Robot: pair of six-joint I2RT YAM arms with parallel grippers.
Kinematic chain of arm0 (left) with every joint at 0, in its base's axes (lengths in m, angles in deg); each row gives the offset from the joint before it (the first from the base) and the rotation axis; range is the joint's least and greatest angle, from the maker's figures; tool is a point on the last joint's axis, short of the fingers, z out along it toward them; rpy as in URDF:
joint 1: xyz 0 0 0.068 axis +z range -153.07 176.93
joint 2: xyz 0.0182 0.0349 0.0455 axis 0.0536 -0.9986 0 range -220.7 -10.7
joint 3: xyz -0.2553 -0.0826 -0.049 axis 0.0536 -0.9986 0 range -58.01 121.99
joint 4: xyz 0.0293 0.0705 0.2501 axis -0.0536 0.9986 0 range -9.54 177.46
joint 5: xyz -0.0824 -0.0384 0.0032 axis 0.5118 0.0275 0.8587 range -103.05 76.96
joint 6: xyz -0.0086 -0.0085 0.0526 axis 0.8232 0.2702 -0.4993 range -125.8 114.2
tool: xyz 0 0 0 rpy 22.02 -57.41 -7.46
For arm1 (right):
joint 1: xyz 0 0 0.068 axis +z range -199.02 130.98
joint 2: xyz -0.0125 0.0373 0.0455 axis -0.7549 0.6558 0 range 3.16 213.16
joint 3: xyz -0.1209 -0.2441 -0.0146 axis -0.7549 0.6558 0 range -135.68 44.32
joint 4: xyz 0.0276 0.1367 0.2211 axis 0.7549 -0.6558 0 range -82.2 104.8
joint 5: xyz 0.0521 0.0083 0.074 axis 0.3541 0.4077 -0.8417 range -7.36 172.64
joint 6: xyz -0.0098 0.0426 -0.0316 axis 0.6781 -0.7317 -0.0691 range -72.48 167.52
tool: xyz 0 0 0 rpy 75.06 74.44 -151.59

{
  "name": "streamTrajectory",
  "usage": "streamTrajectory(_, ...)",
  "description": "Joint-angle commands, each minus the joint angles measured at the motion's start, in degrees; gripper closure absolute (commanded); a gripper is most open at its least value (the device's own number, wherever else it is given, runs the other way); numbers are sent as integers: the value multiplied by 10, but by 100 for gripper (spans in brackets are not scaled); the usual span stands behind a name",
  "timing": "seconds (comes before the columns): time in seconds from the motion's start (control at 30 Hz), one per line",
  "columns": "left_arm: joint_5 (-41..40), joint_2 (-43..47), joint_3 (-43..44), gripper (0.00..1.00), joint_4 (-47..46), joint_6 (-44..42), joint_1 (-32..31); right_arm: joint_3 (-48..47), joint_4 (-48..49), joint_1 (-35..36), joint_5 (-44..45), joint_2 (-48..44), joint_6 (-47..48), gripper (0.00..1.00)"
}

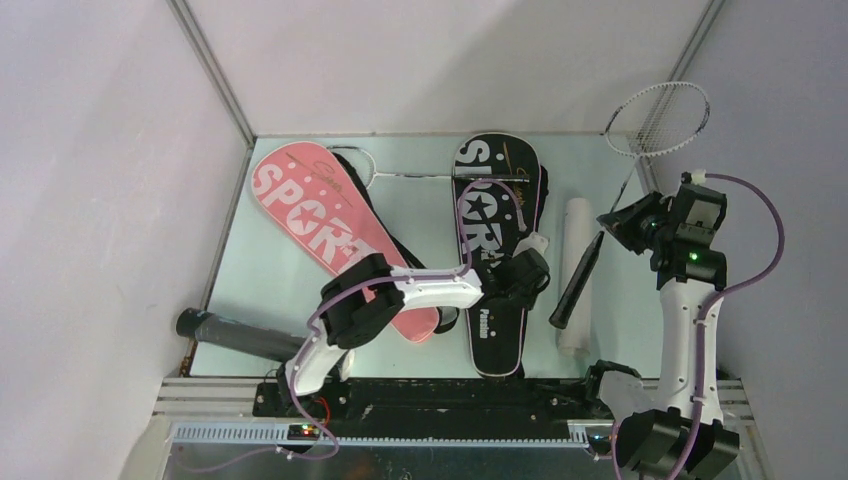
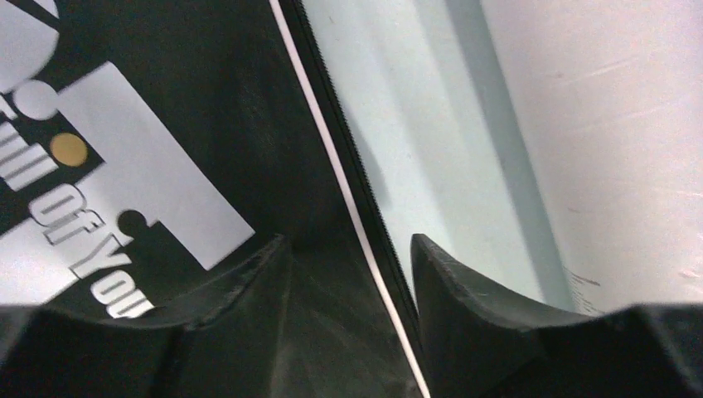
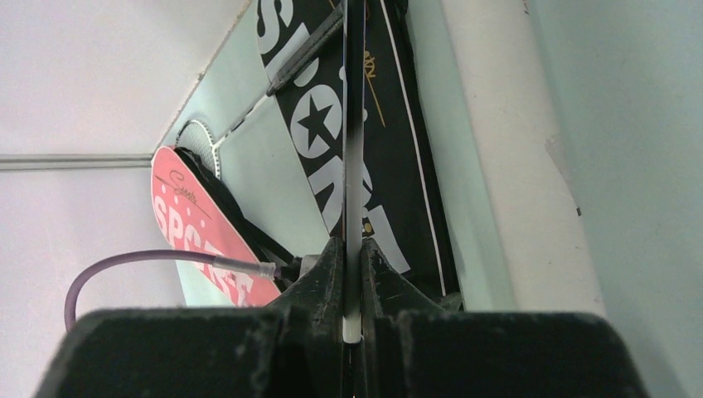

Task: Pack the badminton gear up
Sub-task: Open the racket bag at the center of the board.

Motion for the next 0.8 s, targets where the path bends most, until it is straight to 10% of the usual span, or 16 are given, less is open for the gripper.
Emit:
streamTrajectory(0.0, -53, -39, 34, 54, 73, -10, 0, -6, 22, -1, -6, -15, 22, 100)
streamTrajectory(0.2, -77, -15, 19, 99, 83, -23, 3, 37, 37, 7, -24, -25, 31, 100)
streamTrajectory(0.77, -31, 203, -100, 100, 9, -9, 52, 98, -59, 127, 30, -34, 64, 100)
